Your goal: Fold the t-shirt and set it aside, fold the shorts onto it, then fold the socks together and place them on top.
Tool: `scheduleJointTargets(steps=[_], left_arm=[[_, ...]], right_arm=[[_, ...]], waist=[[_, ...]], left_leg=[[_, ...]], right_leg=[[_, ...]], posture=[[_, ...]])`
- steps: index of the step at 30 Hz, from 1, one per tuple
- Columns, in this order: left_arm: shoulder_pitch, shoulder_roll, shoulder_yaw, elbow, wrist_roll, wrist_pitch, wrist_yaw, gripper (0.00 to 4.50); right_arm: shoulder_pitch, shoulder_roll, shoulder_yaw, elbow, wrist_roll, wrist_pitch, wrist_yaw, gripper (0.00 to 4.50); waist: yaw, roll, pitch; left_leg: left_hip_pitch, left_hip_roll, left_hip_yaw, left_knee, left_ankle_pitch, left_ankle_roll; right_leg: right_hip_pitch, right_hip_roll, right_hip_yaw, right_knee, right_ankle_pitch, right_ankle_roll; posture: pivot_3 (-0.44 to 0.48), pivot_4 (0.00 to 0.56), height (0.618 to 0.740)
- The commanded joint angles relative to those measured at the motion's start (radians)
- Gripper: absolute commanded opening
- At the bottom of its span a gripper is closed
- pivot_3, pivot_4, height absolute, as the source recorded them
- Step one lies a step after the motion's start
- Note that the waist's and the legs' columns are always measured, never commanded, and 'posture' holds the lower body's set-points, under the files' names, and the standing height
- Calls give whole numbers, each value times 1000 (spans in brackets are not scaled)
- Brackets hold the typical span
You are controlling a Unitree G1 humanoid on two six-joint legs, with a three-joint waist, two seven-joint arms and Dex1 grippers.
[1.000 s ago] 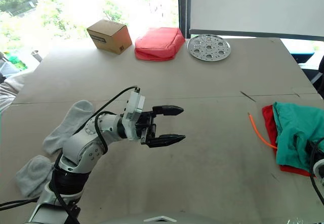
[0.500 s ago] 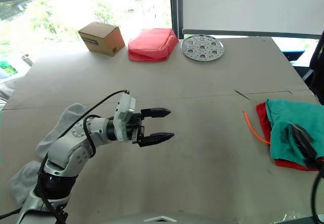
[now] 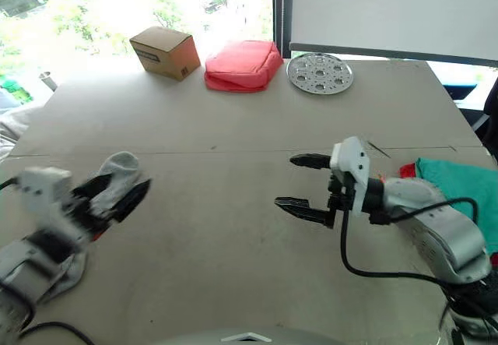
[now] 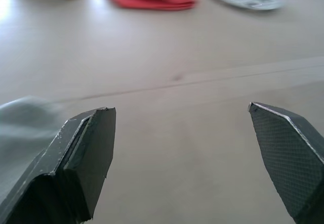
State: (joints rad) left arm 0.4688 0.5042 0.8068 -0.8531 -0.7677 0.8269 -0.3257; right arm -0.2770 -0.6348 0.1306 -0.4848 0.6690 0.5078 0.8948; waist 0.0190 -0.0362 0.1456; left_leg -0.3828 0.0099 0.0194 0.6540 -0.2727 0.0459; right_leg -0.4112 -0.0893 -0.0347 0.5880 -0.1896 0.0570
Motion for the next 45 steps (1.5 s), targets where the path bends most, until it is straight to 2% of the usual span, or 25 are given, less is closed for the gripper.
scheduleJointTargets(steps=[1,3,7,11,17,26,30,35,37,38,40,43,45], left_arm=[[137,-103,98,-136,47,-26,87,4500],[215,-139,95,-157,89,-39,100,4500],[321,-179,41,-174,130,-94,62,4500],[377,-173,-3,-68,237,-189,9,4500],[323,-147,-41,55,474,-327,76,4500],[220,-137,-82,167,577,-239,130,4500],[187,-153,-118,212,575,-220,128,3548],[152,-188,-83,227,526,-228,110,1263],[129,-207,-46,221,455,-247,83,270],[121,-212,-31,215,419,-251,67,13],[114,-220,-4,201,336,-248,26,13],[124,-215,36,114,26,-228,-101,13],[185,-168,14,36,-201,-152,-156,13]], right_arm=[[-17,38,56,51,-42,-82,87,4472],[-23,58,79,78,-71,-109,108,4472],[-24,88,86,100,-93,-129,119,4472],[-21,91,88,123,-136,-161,139,4472],[-10,111,71,135,-157,-169,114,4472],[6,103,58,98,-166,-150,85,4472],[3,95,51,89,-169,-139,76,4500],[-6,94,48,85,-171,-129,61,4500],[-4,94,47,81,-172,-124,54,4500],[-4,94,47,80,-171,-122,51,4500],[-2,94,48,77,-172,-121,45,4500],[-3,99,44,76,-173,-115,28,4500],[-3,97,39,74,-171,-109,17,4500]], waist=[[-1,0,0],[0,0,0],[1,0,0],[-5,1,0],[-4,1,0],[-5,0,0],[-4,1,0],[-5,1,0],[-5,1,0],[-4,0,-1],[-4,0,-1],[-5,0,-1],[-5,-1,-1]], left_leg=[[0,0,0,0,0,0],[-1,0,0,0,0,0],[0,0,0,0,-2,-4],[0,0,1,0,-3,-5],[-1,0,1,-1,-3,-5],[-1,1,1,-1,-3,-5],[-1,1,1,-1,-3,-5],[-1,1,1,-1,-3,-5],[-1,1,1,-1,-3,-5],[-1,1,1,-1,-3,-5],[-1,1,0,0,-3,-5],[-1,1,0,0,-3,-5],[-1,1,0,0,-3,-5]], right_leg=[[0,0,0,0,0,0],[0,-2,1,-1,2,-4],[-1,-2,0,0,1,-2],[-1,-2,0,0,0,0],[-2,1,0,0,0,0],[-2,-2,0,0,1,-2],[-2,-3,-1,0,1,-2],[-2,-4,-1,0,2,-4],[-2,-4,-1,1,2,-4],[-2,-4,-2,1,2,-4],[-2,-4,-2,1,2,-4],[-2,-4,-2,1,2,-4],[-2,-4,-3,1,2,-4]], posture=[[0,150,739],[0,150,739],[0,150,739],[0,150,739],[0,150,739],[0,150,739],[0,150,739],[0,150,739],[0,150,739],[0,150,739],[0,150,739],[0,150,739],[0,150,739]])
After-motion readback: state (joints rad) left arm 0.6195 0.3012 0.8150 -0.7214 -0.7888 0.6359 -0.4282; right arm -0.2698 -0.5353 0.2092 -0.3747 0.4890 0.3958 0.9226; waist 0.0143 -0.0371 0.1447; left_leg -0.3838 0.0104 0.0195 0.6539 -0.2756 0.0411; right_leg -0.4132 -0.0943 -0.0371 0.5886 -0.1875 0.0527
